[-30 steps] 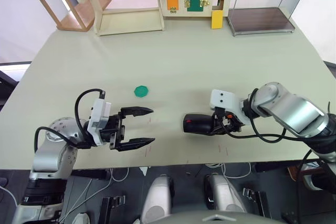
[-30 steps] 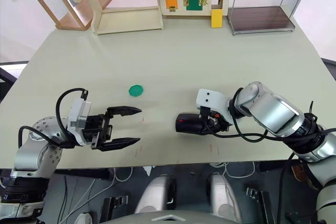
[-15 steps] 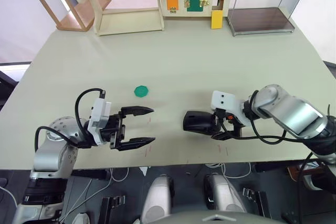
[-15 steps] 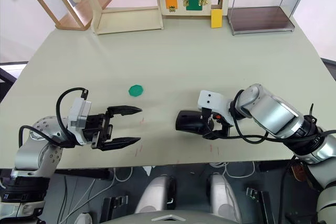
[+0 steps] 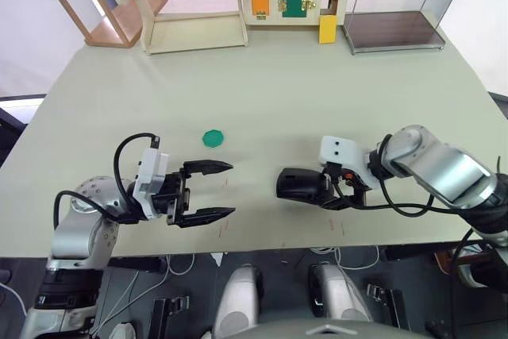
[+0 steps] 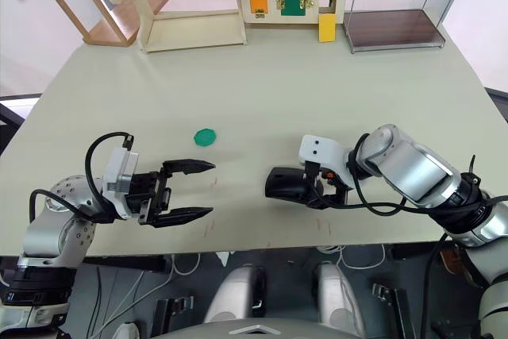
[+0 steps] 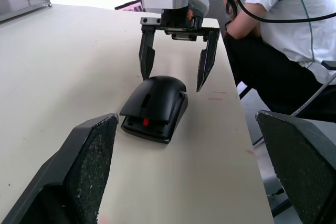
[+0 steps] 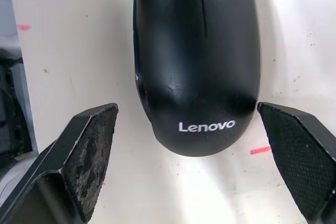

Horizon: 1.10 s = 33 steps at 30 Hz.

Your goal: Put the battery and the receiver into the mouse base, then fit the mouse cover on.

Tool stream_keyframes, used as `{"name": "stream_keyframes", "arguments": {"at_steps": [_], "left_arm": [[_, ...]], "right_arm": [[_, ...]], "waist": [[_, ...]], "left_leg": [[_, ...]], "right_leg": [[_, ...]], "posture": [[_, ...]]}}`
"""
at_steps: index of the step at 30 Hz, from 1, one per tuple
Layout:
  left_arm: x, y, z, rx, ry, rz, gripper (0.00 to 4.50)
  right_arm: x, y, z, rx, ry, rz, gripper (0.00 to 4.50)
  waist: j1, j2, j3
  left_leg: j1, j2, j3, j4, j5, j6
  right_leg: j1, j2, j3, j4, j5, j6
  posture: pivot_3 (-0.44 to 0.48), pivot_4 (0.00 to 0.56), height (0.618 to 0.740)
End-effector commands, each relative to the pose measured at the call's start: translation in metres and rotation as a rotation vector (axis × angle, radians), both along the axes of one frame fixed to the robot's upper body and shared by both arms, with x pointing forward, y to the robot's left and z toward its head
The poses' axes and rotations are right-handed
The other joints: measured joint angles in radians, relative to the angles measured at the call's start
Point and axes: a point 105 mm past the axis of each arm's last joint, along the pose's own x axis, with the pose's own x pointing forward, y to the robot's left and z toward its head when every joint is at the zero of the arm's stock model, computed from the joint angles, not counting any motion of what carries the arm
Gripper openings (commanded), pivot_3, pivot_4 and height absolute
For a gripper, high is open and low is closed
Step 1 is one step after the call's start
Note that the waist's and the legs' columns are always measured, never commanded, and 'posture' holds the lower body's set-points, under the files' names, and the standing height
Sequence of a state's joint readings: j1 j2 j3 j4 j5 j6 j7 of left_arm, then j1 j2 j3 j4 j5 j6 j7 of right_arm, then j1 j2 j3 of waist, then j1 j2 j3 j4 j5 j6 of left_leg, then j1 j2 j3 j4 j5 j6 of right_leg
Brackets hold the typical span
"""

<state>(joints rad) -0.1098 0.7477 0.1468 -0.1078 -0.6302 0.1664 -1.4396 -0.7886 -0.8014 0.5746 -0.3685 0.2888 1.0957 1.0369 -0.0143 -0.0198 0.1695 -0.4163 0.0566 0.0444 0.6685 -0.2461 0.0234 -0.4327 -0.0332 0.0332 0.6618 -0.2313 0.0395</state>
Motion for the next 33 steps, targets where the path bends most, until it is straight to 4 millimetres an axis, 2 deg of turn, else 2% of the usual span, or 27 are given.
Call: {"name": "stream_keyframes", "arguments": {"at_steps": [1,14,23,33], "left_arm": [[-0.001,-0.003,0.005,-0.003,-0.028,-0.018,4.50],[-0.002,-0.003,0.004,-0.006,-0.027,-0.016,4.50],[-0.001,-0.003,0.004,-0.006,-0.027,-0.015,4.50],[0.002,-0.001,0.008,0.005,-0.034,-0.018,4.50]], "right_arm": [[0.003,-0.001,0.011,0.034,-0.055,0.007,4.47],[0.001,-0.005,0.011,0.169,-0.076,-0.004,4.47],[-0.005,-0.015,0.003,0.388,-0.092,-0.005,4.47],[-0.002,-0.027,-0.010,0.611,-0.127,-0.086,4.47]], "waist": [[0.000,0.000,0.000],[0.000,0.000,0.000],[0.002,-0.001,0.000],[0.001,-0.001,-0.001]], "left_leg": [[0.000,0.000,0.000,0.000,0.000,0.000],[0.000,0.000,0.000,0.000,0.000,0.000],[0.000,0.000,0.000,0.000,0.000,0.000],[0.001,0.000,-0.001,0.001,0.000,0.000]], "right_leg": [[0.000,0.000,0.000,0.000,0.000,0.000],[0.000,0.000,0.000,0.000,0.000,0.000],[0.001,0.000,0.000,0.000,0.000,0.000],[0.002,0.002,0.001,0.001,0.000,0.001]], "posture": [[0.000,0.150,0.740],[0.000,0.150,0.740],[0.000,0.150,0.740],[0.000,0.150,0.740]]}}
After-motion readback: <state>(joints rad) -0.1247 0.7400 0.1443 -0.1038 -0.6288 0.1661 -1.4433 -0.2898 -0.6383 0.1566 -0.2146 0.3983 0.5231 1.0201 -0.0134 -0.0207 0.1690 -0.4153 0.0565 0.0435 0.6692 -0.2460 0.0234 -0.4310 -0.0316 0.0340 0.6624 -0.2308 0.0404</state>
